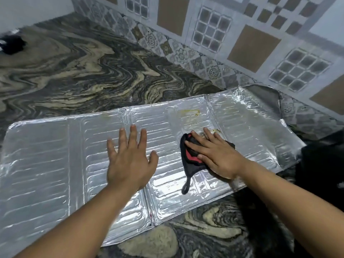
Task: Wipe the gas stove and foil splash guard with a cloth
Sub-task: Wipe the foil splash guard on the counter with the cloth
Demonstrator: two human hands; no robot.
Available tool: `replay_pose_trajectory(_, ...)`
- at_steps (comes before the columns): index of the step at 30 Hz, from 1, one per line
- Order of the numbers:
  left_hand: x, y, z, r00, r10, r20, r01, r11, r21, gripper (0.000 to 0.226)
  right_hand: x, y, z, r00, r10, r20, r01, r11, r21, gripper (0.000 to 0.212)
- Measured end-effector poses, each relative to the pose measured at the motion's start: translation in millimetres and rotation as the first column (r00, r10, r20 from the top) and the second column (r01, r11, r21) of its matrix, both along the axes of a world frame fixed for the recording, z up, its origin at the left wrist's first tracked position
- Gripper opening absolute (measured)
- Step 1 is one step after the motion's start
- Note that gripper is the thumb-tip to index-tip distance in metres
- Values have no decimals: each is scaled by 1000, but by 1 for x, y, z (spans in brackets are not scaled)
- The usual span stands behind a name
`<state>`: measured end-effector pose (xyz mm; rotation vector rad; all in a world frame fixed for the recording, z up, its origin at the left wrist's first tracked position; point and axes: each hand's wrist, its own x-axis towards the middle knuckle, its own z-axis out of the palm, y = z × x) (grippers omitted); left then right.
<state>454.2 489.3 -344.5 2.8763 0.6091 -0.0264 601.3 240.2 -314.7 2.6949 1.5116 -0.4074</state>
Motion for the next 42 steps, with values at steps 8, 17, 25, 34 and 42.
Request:
replay_pose_trajectory(8,1,0,-1,999,17,-28,-16,999,42,74,85,69,-8,998,17,53,-19,999,35,49)
replay_pose_trajectory(17,2,-1,2,999,32,-39,-30,998,57,73,126,75,-6,980,-195,46,191,978,87,48)
replay_pose_trajectory(25,1,-1,2,1000,15,-20,-14,999,40,73,79,19,-11,938,-344,45,338,935,104,49)
replay_pose_trajectory(34,-1,1,1,1000,-4,13,4,1000,4,75,-4,-40,0,904,-428,4,428,904,-9,50)
replay_pose_trajectory(42,-4,2,2,999,-18,27,19,999,-39,75,-61,-81,32,805,-589,-76,578,806,-127,85)
